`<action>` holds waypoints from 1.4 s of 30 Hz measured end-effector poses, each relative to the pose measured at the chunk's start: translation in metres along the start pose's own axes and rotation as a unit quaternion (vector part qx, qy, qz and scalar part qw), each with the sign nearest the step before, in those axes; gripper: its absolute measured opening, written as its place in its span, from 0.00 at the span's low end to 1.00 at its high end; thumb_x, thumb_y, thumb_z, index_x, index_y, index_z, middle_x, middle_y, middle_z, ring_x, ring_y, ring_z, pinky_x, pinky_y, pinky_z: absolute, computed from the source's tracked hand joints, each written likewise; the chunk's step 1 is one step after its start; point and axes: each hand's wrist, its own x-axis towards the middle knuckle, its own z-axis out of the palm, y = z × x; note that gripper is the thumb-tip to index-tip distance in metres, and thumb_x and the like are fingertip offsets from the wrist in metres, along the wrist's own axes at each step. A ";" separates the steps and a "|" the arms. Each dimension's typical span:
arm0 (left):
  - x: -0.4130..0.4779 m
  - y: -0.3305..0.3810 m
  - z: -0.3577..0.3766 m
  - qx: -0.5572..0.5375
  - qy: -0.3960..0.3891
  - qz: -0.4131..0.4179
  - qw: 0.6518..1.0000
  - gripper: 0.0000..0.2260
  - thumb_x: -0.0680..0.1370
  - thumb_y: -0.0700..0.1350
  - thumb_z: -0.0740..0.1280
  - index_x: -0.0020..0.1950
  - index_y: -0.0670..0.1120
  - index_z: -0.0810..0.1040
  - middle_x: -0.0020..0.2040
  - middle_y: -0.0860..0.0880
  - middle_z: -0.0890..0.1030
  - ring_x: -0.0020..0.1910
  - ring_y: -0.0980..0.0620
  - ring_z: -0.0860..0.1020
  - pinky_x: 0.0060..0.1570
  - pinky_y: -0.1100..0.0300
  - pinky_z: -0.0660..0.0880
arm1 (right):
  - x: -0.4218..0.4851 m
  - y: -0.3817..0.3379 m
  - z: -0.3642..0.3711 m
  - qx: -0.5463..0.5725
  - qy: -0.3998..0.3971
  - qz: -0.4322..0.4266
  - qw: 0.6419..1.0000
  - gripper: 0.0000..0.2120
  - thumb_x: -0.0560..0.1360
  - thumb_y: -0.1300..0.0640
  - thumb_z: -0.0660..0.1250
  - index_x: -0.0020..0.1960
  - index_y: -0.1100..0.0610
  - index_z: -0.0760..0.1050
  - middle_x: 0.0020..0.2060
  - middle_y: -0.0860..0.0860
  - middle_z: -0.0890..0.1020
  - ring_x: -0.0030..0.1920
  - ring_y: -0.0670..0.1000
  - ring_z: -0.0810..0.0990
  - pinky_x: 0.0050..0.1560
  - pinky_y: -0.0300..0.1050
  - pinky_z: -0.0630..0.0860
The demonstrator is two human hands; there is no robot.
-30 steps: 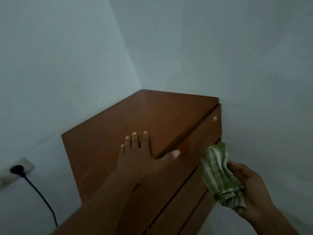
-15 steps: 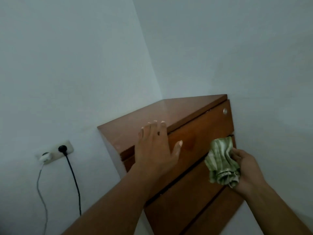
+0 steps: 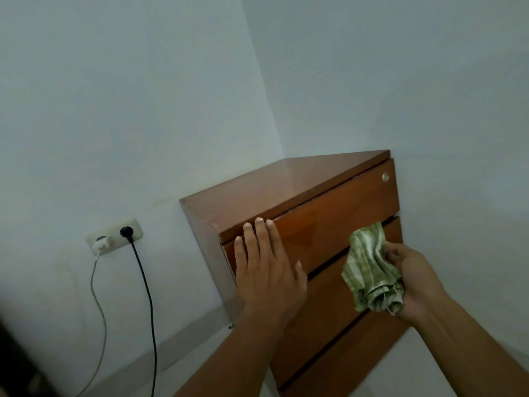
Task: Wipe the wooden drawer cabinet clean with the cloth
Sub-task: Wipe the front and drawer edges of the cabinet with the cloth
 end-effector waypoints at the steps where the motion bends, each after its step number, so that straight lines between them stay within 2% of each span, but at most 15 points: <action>1: 0.000 0.002 -0.002 0.002 -0.007 0.004 1.000 0.40 0.77 0.62 0.53 0.79 0.40 0.44 0.79 0.37 0.51 0.78 0.38 0.49 0.75 0.40 0.46 | 0.000 0.001 0.000 -0.003 0.001 0.001 1.000 0.17 0.78 0.52 0.62 0.63 0.60 0.77 0.46 0.61 0.84 0.42 0.60 0.83 0.41 0.55 0.81; 4: 0.003 0.009 -0.006 0.007 -0.028 -0.003 1.000 0.40 0.78 0.64 0.50 0.79 0.41 0.39 0.79 0.38 0.51 0.78 0.38 0.49 0.74 0.41 0.48 | 0.001 0.001 0.000 -0.001 -0.008 -0.001 1.000 0.17 0.78 0.53 0.62 0.64 0.60 0.76 0.45 0.60 0.84 0.41 0.60 0.83 0.40 0.54 0.82; 6: 0.008 0.010 -0.010 0.015 -0.022 -0.016 1.000 0.40 0.77 0.64 0.51 0.79 0.39 0.44 0.75 0.38 0.58 0.74 0.38 0.57 0.71 0.41 0.55 | 0.002 0.000 -0.001 0.004 -0.013 -0.001 1.000 0.17 0.78 0.53 0.62 0.63 0.60 0.77 0.45 0.60 0.84 0.42 0.59 0.83 0.40 0.53 0.82; 8: 0.014 0.010 -0.013 0.027 -0.003 -0.023 0.999 0.40 0.76 0.66 0.52 0.78 0.38 0.50 0.68 0.39 0.66 0.65 0.40 0.64 0.66 0.43 0.62 | 0.002 0.000 0.000 0.007 -0.018 0.000 1.000 0.17 0.78 0.53 0.62 0.63 0.60 0.77 0.44 0.59 0.83 0.41 0.59 0.83 0.40 0.52 0.81; 12: 0.021 0.010 -0.011 0.038 0.015 -0.024 0.999 0.42 0.75 0.68 0.52 0.77 0.39 0.53 0.62 0.41 0.67 0.58 0.42 0.66 0.58 0.45 0.66 | 0.004 0.001 0.001 0.013 -0.024 0.000 1.000 0.17 0.78 0.53 0.62 0.63 0.60 0.76 0.43 0.59 0.83 0.40 0.59 0.83 0.37 0.52 0.82; 18: 0.031 0.010 -0.013 0.046 0.034 -0.028 0.998 0.43 0.74 0.70 0.52 0.78 0.40 0.54 0.59 0.41 0.66 0.55 0.43 0.64 0.53 0.48 0.65 | 0.010 0.000 0.002 0.020 -0.032 0.001 0.999 0.18 0.78 0.53 0.62 0.64 0.59 0.76 0.44 0.58 0.84 0.38 0.58 0.84 0.38 0.53 0.82; 27: 0.027 0.011 -0.013 0.059 0.038 -0.022 0.997 0.44 0.74 0.73 0.48 0.76 0.41 0.59 0.59 0.41 0.67 0.55 0.43 0.65 0.52 0.48 0.66 | 0.018 0.005 0.007 0.021 -0.027 -0.004 0.999 0.18 0.78 0.53 0.62 0.65 0.59 0.76 0.45 0.59 0.84 0.38 0.58 0.85 0.38 0.53 0.82; 37: 0.032 0.013 -0.021 0.059 0.046 -0.023 0.997 0.43 0.74 0.72 0.49 0.74 0.40 0.64 0.53 0.42 0.67 0.50 0.45 0.64 0.49 0.49 0.65 | 0.016 0.004 0.011 0.017 -0.033 -0.009 0.999 0.19 0.78 0.53 0.62 0.66 0.59 0.76 0.45 0.58 0.84 0.36 0.57 0.85 0.37 0.52 0.82; 42: 0.031 0.017 -0.028 0.060 0.037 -0.023 0.997 0.41 0.75 0.72 0.48 0.73 0.41 0.66 0.55 0.43 0.67 0.52 0.44 0.65 0.52 0.48 0.65 | 0.010 0.001 0.012 0.018 -0.040 -0.010 0.999 0.19 0.78 0.54 0.62 0.66 0.59 0.76 0.44 0.58 0.84 0.37 0.56 0.85 0.37 0.51 0.82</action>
